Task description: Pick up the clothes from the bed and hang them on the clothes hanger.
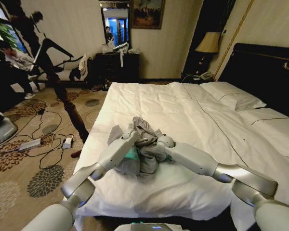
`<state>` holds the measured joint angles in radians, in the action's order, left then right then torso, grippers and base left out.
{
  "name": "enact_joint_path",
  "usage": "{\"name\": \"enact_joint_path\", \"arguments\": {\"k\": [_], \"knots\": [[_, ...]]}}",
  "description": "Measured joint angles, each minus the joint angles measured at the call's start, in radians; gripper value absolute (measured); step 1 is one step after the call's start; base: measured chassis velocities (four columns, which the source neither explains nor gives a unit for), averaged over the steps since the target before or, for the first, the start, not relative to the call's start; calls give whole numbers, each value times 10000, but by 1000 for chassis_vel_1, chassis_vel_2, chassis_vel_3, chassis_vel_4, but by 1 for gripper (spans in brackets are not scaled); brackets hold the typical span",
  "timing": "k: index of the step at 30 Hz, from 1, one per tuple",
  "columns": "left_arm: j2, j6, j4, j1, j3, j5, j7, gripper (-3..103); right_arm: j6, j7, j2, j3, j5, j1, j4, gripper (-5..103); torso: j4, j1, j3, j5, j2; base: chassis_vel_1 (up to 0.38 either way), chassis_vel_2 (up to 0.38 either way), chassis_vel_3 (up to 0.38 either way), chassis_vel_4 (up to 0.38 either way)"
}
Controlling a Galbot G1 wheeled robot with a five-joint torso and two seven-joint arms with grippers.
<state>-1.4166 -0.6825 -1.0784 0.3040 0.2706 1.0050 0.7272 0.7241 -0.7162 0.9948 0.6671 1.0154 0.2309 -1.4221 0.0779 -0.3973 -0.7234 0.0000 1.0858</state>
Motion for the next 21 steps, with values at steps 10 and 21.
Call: {"name": "enact_joint_path", "arguments": {"k": [10, 21], "knots": [[1102, 238, -1459, 35, 136, -418, -273, 0, -226, -147, -155, -436, -11, 129, -218, 0, -4, 0, 0, -1, 0, 0, 0, 0, 0], [2785, 636, -3771, -801, -231, -1069, -1242, 0, -876, -317, -611, -2934, -138, 439, -1424, 0, -3, 0, 0, 0, 0, 0, 0, 0, 0]]}}
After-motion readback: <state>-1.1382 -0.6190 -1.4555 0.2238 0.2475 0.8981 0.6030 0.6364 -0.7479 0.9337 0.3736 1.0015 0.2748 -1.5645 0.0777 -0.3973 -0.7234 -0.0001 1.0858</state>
